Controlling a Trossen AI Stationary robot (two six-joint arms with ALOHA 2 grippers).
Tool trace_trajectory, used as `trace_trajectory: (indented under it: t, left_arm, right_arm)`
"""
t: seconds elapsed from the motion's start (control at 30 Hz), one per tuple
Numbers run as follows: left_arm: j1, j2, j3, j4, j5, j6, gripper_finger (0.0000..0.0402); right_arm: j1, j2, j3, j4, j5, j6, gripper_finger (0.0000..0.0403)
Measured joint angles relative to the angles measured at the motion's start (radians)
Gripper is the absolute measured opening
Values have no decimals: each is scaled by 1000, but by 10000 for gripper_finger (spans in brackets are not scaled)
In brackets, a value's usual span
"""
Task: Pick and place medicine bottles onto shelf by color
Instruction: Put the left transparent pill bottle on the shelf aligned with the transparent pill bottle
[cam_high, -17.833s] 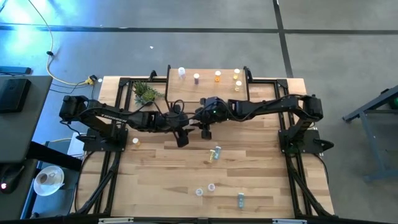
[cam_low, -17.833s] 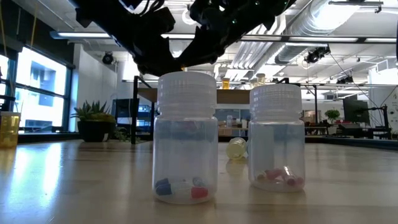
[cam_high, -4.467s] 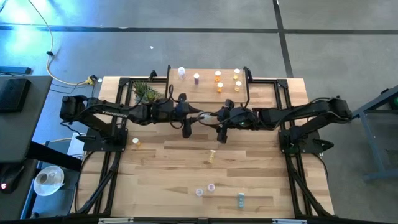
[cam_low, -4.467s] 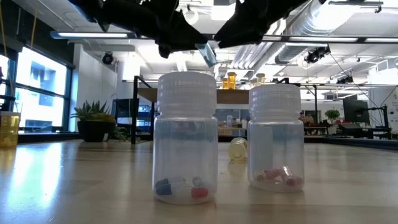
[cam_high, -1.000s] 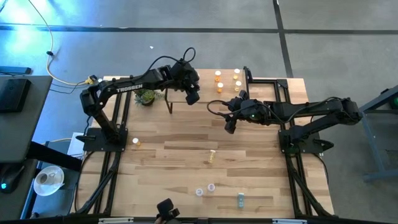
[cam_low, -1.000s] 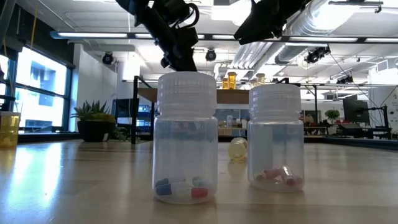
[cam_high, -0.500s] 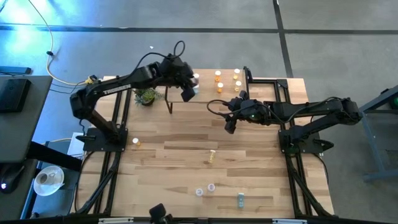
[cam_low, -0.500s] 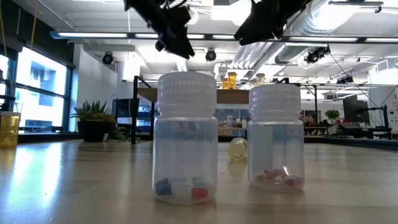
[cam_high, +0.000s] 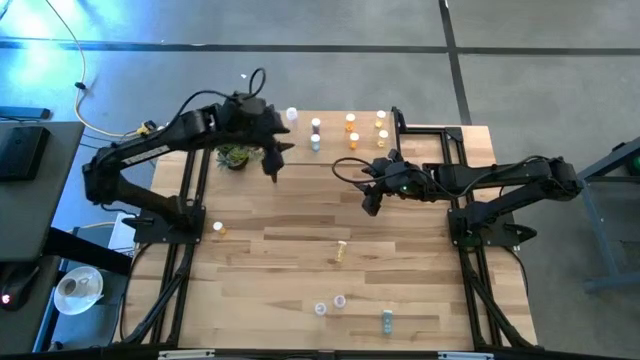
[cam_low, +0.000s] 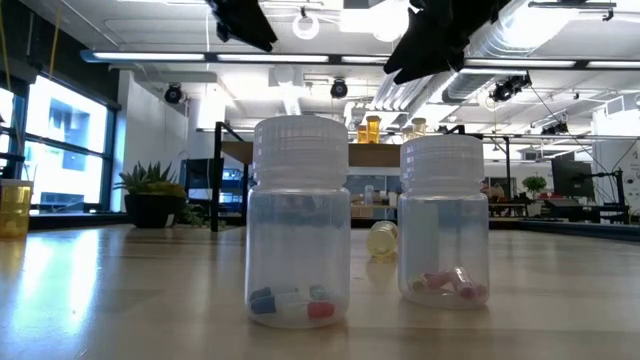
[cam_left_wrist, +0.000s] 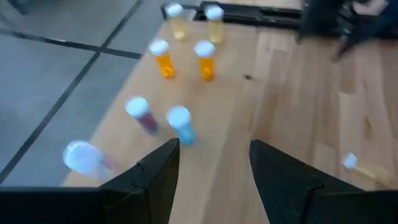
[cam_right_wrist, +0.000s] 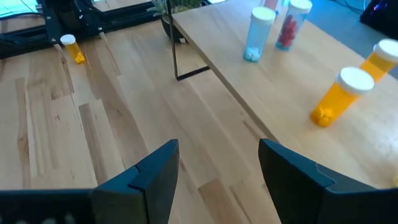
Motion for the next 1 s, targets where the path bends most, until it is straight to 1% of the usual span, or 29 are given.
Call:
trace_trajectory:
  t: [0.13, 0.33, 0.53, 0.77, 1.0]
  left_arm:
    - [-46, -75, -126, 16, 8, -42, 186]
    - [-114, -172, -370, 170, 7, -155, 186]
    - [-191, -208, -550, 314, 1, -257, 186]
    - [-312, -187, -689, 547, 8, -264, 186]
    - [-440, -120, -730, 719, 62, -263, 186]
  right_arm:
    - [0, 0, 0, -16, -3, 28, 213]
    - [0, 0, 0, -22, -4, 28, 213]
    - [0, 0, 0, -35, -4, 28, 213]
    - [0, 0, 0, -38, -4, 28, 213]
    - [0, 0, 0, -38, -4, 26, 213]
